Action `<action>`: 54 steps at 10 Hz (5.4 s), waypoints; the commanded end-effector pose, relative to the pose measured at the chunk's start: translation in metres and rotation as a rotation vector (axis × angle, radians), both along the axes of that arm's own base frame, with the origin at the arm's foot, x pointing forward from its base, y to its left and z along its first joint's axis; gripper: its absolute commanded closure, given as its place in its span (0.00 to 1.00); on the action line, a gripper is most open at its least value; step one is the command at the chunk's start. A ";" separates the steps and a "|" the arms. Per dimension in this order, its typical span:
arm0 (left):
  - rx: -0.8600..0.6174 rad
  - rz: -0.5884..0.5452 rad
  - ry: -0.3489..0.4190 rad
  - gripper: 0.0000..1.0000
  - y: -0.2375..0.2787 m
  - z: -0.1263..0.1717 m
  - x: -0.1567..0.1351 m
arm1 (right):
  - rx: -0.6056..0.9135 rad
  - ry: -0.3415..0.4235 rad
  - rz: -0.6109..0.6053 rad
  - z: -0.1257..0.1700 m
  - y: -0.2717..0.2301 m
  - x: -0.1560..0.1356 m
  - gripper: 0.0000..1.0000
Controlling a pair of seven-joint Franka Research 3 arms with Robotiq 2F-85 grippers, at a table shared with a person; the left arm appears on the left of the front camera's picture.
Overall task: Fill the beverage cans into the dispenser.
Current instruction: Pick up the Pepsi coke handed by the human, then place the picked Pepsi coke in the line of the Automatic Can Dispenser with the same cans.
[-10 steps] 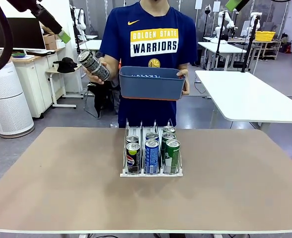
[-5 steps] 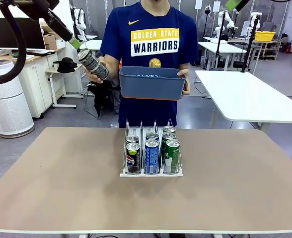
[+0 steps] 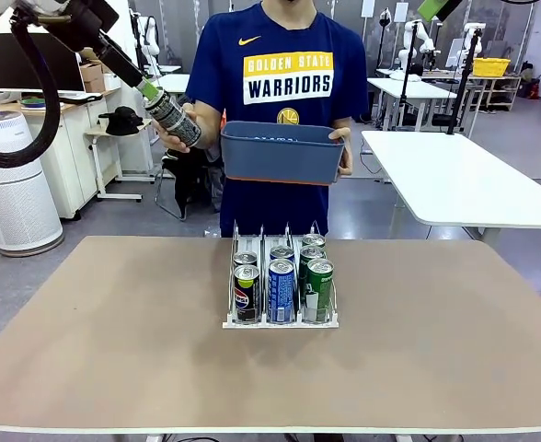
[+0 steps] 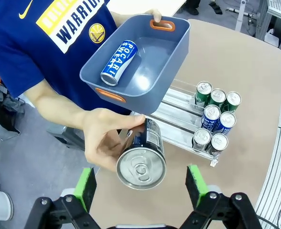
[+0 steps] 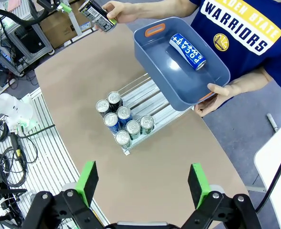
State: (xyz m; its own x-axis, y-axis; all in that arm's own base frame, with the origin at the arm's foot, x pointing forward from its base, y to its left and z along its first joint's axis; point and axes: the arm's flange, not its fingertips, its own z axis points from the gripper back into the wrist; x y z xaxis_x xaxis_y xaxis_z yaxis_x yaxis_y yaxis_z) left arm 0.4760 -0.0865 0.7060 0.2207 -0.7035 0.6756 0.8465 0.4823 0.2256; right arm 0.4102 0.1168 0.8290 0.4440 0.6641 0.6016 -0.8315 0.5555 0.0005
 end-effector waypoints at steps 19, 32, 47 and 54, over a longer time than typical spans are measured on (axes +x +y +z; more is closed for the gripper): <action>-0.011 -0.024 0.063 0.60 -0.009 -0.048 0.037 | 0.000 0.002 0.000 -0.001 -0.001 -0.003 0.00; -0.009 -0.026 0.069 1.00 -0.009 -0.048 0.036 | 0.000 0.002 0.000 -0.001 -0.001 -0.003 0.00; -0.009 -0.026 0.069 1.00 -0.009 -0.048 0.036 | 0.000 0.002 0.000 -0.001 -0.001 -0.003 0.00; -0.009 -0.026 0.069 1.00 -0.009 -0.048 0.036 | 0.000 0.002 0.000 -0.001 -0.001 -0.003 0.00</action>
